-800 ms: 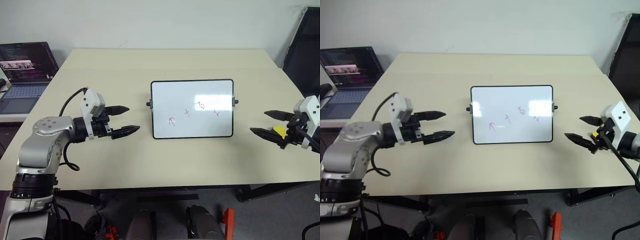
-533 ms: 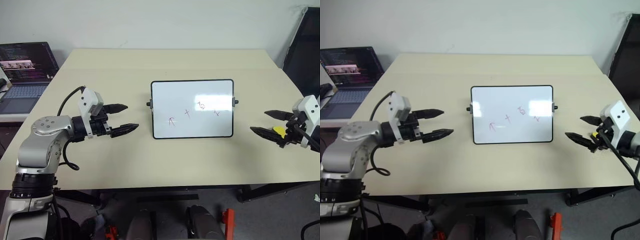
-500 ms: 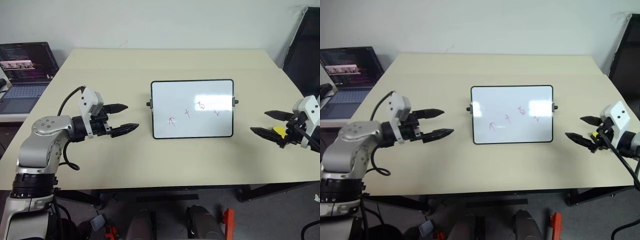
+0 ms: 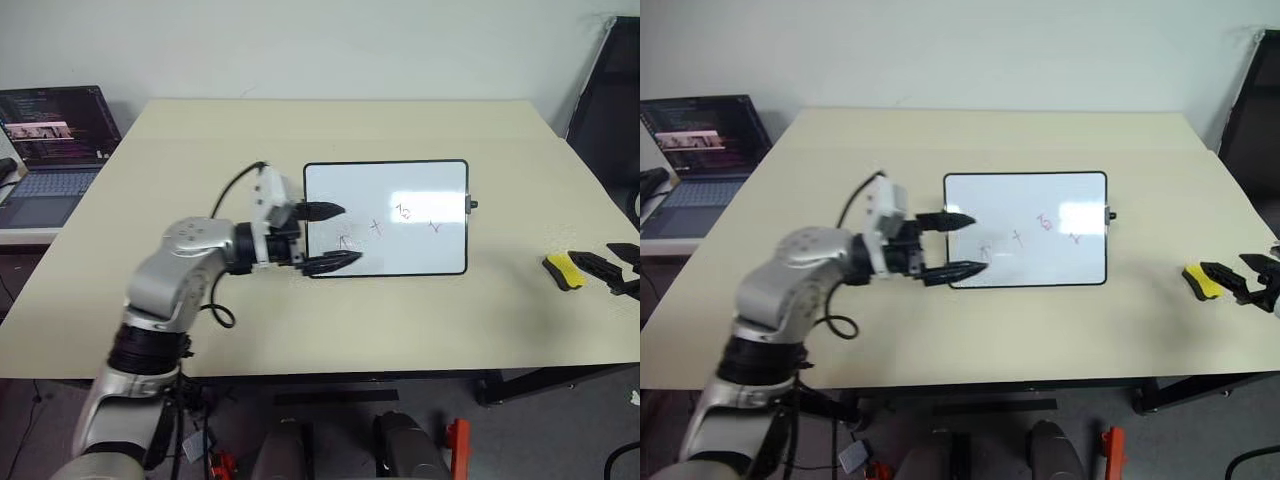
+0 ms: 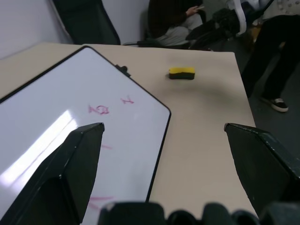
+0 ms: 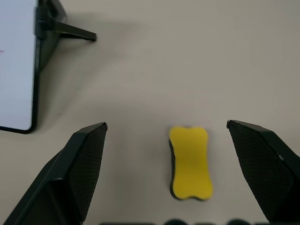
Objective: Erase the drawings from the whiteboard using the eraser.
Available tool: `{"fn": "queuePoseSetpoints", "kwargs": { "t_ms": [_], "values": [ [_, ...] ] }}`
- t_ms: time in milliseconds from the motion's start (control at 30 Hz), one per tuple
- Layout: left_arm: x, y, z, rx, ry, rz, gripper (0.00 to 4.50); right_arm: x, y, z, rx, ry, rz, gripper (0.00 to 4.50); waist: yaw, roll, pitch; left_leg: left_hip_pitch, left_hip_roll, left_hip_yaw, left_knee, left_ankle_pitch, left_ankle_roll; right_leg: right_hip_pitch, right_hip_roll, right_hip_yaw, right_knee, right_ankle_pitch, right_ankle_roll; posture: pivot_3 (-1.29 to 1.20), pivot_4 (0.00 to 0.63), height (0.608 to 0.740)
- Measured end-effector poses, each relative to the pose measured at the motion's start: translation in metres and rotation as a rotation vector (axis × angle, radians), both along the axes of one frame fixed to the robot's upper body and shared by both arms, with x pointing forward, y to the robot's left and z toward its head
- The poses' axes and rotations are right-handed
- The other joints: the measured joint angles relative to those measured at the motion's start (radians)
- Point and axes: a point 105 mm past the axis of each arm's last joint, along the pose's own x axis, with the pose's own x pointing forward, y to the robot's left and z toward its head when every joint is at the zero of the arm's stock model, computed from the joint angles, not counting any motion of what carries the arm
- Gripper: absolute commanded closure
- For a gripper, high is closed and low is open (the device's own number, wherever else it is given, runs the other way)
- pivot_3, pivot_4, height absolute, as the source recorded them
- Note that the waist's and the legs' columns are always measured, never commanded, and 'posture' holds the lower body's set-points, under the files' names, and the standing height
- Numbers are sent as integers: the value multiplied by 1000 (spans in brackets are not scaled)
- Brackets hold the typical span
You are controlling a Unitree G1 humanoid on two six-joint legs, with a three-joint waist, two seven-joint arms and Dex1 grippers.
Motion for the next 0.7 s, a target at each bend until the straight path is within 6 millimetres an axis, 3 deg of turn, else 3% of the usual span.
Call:
{"fn": "queuePoseSetpoints", "kwargs": {
  "t_ms": [300,700],
  "values": [
    [-1,-48,-11,-41,-6,-53,0,18,-12,2,-9,-31,-65,16,-9,0,0,7,0,7,-1,0,0,4,1,8,0,1,2,0,150,740],
    [-6,-76,-21,-4,-50,-81,0,33,-9,-29,-53,47,-67,16,-9,0,0,8,0,9,-1,0,0,4,1,10,0,1,2,0,150,740]
  ]
}}
